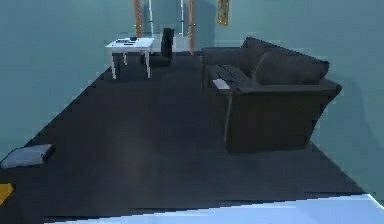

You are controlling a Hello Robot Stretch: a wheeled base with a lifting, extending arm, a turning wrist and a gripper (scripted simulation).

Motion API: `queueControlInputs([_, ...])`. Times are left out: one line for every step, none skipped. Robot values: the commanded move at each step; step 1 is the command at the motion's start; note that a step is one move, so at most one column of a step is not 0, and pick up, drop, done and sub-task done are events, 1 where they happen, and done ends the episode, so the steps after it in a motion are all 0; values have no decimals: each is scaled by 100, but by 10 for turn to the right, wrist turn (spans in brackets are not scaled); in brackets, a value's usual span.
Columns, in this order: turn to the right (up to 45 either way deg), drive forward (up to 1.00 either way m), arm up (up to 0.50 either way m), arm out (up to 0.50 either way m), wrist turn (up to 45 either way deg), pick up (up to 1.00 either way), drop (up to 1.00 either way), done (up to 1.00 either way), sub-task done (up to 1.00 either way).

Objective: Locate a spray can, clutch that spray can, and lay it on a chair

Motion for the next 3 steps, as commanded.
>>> queueControlInputs([-30,0,0,0,0,0,0,0,0])
queueControlInputs([0,100,0,0,0,0,0,0,0])
queueControlInputs([0,100,0,0,0,0,0,0,0])
